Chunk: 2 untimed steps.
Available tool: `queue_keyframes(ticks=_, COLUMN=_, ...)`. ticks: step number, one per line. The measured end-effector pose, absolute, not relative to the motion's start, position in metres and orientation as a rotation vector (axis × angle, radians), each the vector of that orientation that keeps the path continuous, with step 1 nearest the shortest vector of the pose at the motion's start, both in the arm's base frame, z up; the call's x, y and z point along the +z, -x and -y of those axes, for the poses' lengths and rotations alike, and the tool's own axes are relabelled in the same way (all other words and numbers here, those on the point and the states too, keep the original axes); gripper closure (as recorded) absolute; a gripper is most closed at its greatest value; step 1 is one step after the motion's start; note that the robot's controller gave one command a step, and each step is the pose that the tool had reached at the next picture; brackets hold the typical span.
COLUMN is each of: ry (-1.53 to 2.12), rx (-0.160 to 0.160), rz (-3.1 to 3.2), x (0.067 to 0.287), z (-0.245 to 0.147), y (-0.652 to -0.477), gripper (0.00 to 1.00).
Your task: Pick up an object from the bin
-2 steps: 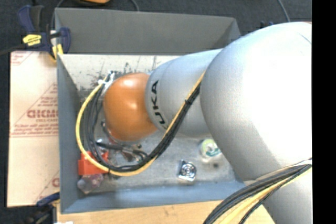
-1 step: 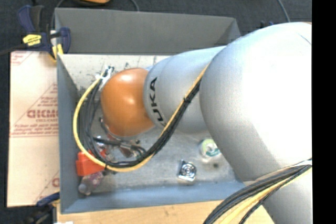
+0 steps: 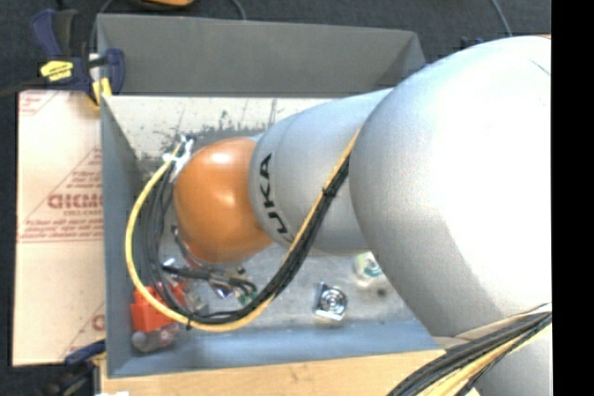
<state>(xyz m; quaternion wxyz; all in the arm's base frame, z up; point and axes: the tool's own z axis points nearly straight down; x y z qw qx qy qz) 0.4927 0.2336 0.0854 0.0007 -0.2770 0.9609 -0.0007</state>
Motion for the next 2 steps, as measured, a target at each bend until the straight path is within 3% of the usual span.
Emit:
queue_keyframes(ticks=1, ry=0.171, rx=0.002, rz=-3.130, x=0.156, z=-0.209, y=-0.502, gripper=1.00)
queue_keyframes(ticks=2, ry=0.185, rx=0.008, rz=-3.120, x=0.250, z=-0.235, y=-0.568, gripper=1.00)
